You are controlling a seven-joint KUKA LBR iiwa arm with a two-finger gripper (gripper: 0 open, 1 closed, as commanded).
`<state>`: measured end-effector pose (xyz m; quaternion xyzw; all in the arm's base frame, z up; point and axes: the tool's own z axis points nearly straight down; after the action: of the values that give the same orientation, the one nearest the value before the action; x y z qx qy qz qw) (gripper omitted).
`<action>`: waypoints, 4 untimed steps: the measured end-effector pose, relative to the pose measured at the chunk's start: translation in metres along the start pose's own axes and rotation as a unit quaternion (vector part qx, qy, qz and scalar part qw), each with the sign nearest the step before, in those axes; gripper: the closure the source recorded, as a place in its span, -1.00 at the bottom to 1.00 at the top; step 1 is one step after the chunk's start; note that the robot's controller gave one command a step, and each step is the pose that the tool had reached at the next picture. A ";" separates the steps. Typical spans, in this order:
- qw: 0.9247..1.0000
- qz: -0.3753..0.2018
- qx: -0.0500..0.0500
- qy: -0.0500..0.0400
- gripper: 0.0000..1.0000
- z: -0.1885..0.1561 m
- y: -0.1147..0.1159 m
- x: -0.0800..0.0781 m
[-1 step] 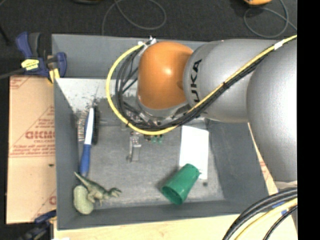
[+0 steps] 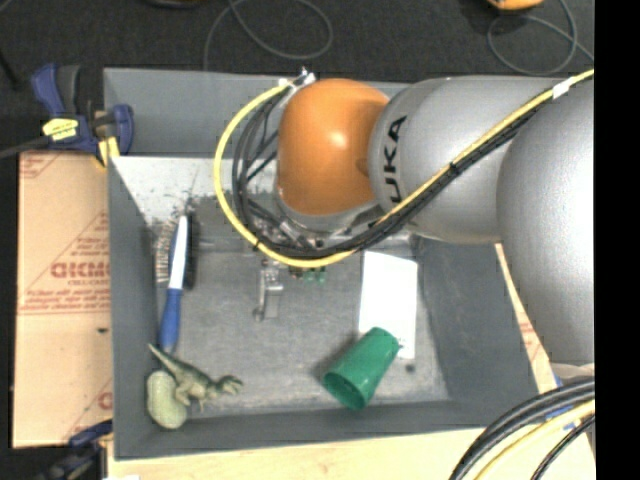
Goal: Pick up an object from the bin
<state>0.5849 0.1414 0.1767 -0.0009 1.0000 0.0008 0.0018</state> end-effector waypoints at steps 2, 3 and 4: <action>0.998 -0.063 0.001 0.007 -1.00 0.100 0.041 0.083; 1.000 -0.030 0.000 -0.001 -1.00 0.057 0.047 0.072; 1.000 0.004 0.000 0.001 -1.00 0.099 0.066 0.106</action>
Offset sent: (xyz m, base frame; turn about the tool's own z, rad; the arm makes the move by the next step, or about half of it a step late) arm -0.0894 0.0464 -0.0304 0.0596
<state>0.4788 0.2073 0.0777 0.0035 1.0000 0.0008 0.0011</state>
